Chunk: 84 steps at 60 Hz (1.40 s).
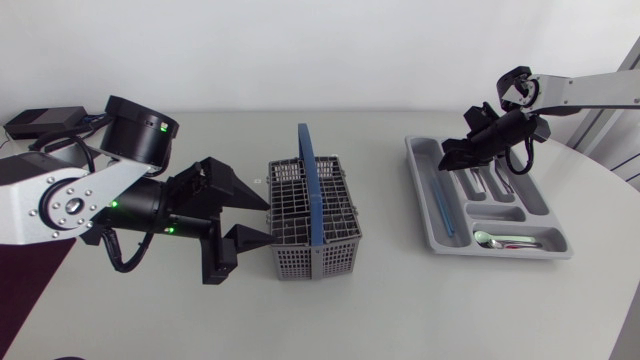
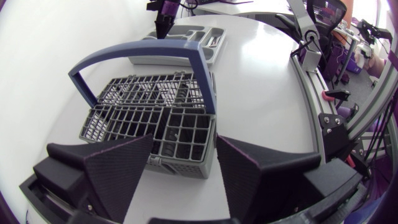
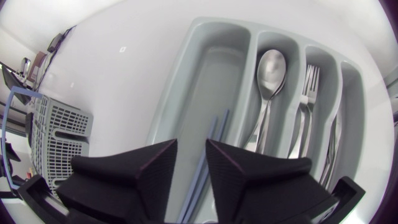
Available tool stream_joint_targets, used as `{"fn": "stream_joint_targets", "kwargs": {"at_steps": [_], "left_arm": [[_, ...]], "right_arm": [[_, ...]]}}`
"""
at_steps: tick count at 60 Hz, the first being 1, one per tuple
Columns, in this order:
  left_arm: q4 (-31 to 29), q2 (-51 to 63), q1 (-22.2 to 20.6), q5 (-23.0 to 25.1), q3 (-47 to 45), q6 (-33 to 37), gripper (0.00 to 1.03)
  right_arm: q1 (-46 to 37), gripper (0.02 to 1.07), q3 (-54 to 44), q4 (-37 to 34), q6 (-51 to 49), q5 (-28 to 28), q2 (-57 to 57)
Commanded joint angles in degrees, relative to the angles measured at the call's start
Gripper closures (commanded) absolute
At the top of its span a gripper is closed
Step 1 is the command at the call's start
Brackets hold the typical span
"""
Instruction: Unload the cutlery basket into the drawer organizer.
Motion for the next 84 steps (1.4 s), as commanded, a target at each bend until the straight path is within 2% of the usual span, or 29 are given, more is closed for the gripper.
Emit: {"fn": "stream_joint_targets", "kwargs": {"at_steps": [1, 5, 18, 32, 37, 43, 47, 48, 50, 51, 53, 55, 57, 58, 59, 63, 64, 66, 84], "left_arm": [[-0.4, -0.2, -0.4, -0.2, -0.9, 0.0, 0.13], [-0.4, -0.2, -0.3, -0.2, -1.1, 0.0, 0.13], [-0.3, -0.3, 0.2, -0.1, -1.6, 0.0, 0.13], [-0.3, -0.9, 3.4, -0.3, -2.9, 0.4, 0.13], [0.0, -0.4, 5.0, -0.7, -3.0, 0.5, 0.13], [1.0, 0.6, 5.9, -1.2, -3.1, 0.2, 0.13], [2.8, 2.6, 6.7, -2.2, -2.7, -0.5, 0.14], [3.4, 3.3, 6.7, -2.5, -2.6, -1.0, 0.17], [3.8, 4.1, 6.7, -2.7, -2.5, -1.5, 0.20], [3.9, 4.7, 6.4, -2.9, -2.4, -1.6, 0.23], [3.9, 5.2, 6.0, -3.2, -2.4, -1.6, 0.27], [3.9, 5.6, 5.2, -3.9, -2.5, -1.7, 0.34], [3.9, 5.9, 4.5, -4.3, -2.7, -1.8, 0.44], [3.9, 5.9, 4.5, -4.3, -2.8, -1.7, 0.45], [3.9, 6.1, 4.3, -4.4, -2.8, -1.9, 0.51], [3.9, 6.4, 3.8, -4.6, -2.8, -2.1, 0.63], [3.9, 6.7, 3.3, -4.9, -2.7, -2.2, 0.72], [3.9, 7.0, 2.6, -5.8, -2.7, -2.2, 0.78], [3.9, 6.4, 3.8, -6.0, -2.4, -2.5, 0.78]], "right_arm": [[-0.3, 0.16, -1.1, 2.2, 2.5, 0.6, -1.8], [-0.2, 0.09, -4.2, 5.1, 3.1, 0.6, -5.2], [3.5, 0.09, -22.7, 17.3, 3.6, -2.0, -22.7], [13.5, 0.11, -37.8, 22.0, 2.6, -2.5, -35.1], [17.2, 0.18, -41.2, 23.3, 2.7, -1.4, -37.3], [20.7, 0.33, -43.6, 24.3, 2.9, -0.4, -38.3], [22.0, 0.54, -44.5, 24.6, 3.1, -0.4, -38.5], [22.5, 0.63, -44.8, 24.7, 3.2, -0.3, -38.5], [22.9, 0.70, -45.1, 24.8, 3.3, -0.3, -38.5], [23.4, 0.77, -45.6, 24.9, 3.4, -0.3, -38.5], [23.7, 0.82, -45.7, 25.0, 3.4, -0.3, -38.5], [25.3, 0.95, -46.7, 25.4, 3.5, 0.7, -38.6], [26.0, 1.01, -47.1, 25.5, 3.5, 1.1, -38.6], [26.2, 1.02, -47.1, 25.4, 3.5, 1.1, -38.6], [27.0, 1.02, -47.7, 25.4, 3.5, 1.5, -38.7], [28.4, 1.02, -48.2, 25.5, 3.5, 2.9, -38.9], [28.9, 1.02, -48.3, 25.4, 3.5, 3.1, -39.0], [29.8, 1.02, -48.4, 25.4, 4.0, 3.6, -38.9], [40.5, 1.02, -49.5, 24.7, 7.2, 8.2, -39.4]]}}
